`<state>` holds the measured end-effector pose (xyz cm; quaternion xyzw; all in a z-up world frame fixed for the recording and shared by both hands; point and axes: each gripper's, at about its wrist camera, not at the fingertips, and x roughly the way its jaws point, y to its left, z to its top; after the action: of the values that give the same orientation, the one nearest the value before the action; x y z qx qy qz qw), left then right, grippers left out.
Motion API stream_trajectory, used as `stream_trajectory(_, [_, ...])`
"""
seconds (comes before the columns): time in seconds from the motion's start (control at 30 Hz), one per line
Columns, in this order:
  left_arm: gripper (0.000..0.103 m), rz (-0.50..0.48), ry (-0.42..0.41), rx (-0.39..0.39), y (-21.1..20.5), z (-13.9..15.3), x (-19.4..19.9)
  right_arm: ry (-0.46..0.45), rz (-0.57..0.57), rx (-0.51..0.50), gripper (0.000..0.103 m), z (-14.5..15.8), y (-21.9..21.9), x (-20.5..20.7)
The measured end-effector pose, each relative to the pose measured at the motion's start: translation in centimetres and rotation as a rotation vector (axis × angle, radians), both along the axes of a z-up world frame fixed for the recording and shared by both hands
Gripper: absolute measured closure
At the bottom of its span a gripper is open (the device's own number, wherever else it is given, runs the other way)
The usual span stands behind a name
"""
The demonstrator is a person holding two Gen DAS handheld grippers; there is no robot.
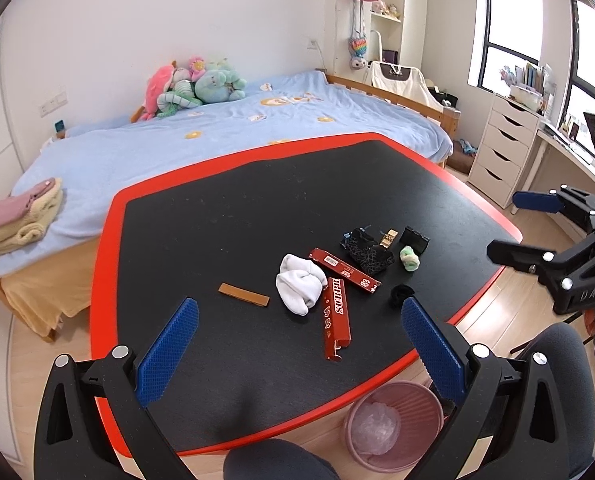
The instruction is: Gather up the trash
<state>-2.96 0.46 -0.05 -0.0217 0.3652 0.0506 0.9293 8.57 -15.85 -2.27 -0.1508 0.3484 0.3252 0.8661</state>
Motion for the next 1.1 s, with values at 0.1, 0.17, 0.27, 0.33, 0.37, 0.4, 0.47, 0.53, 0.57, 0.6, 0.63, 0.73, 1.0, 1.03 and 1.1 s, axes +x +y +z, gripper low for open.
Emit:
stream_trajectory(0.1, [0.005,-0.002,-0.003,0.001,0.1,0.1,0.0,-0.001,-0.010,0.019,0.003,0.4,-0.7,0.2])
stream_trajectory(0.17, [0.005,-0.003,-0.002,0.001,0.1,0.1,0.2,-0.002,-0.018,0.015,0.003,0.3,-1.1,0.4])
stream_trajectory(0.27, [0.005,-0.003,0.001,-0.002,0.1,0.0,0.3,0.001,-0.023,0.010,0.003,0.2,-1.3,0.4])
stream_trajectory(0.33, [0.005,-0.007,0.004,-0.005,0.1,-0.1,0.4,0.004,-0.026,0.010,0.003,0.1,-1.5,0.7])
stream_trajectory(0.37, [0.005,-0.008,0.007,-0.004,0.0,-0.2,0.5,0.007,-0.027,0.010,0.003,0.0,-1.5,0.8])
stream_trajectory(0.4, [0.005,-0.010,0.010,-0.003,0.0,-0.2,0.7,0.008,-0.027,0.009,0.003,0.0,-1.5,0.8])
stream_trajectory(0.47, [0.005,-0.016,0.017,-0.002,-0.1,-0.3,0.9,0.008,-0.027,0.001,0.003,-0.1,-1.5,1.1])
stream_trajectory(0.53, [0.005,-0.023,0.020,0.000,-0.2,-0.4,1.1,0.014,-0.028,-0.001,0.003,-0.3,-1.5,1.2])
stream_trajectory(0.57, [0.005,-0.025,0.020,0.001,-0.3,-0.5,1.1,0.020,-0.029,0.000,0.003,-0.3,-1.6,1.3])
stream_trajectory(0.6, [0.005,-0.028,0.022,0.002,-0.4,-0.5,1.2,0.024,-0.029,0.000,0.003,-0.4,-1.5,1.4])
stream_trajectory(0.63, [0.005,-0.030,0.023,0.002,-0.4,-0.6,1.3,0.028,-0.029,-0.001,0.003,-0.4,-1.6,1.5])
stream_trajectory(0.73, [0.005,-0.031,0.026,-0.007,-0.4,-0.7,1.5,0.031,-0.029,-0.014,0.003,-0.7,-1.6,1.5])
stream_trajectory(1.0, [0.005,-0.027,0.038,-0.017,0.0,-1.1,1.5,0.044,-0.036,-0.017,0.003,-1.1,-2.0,1.5])
stream_trajectory(1.03, [0.005,-0.027,0.039,-0.020,0.1,-1.2,1.5,0.049,-0.033,-0.014,0.003,-1.2,-2.0,1.5])
stream_trajectory(1.1, [0.005,-0.025,0.040,-0.023,0.2,-1.2,1.5,0.054,-0.030,-0.009,0.003,-1.2,-2.0,1.6])
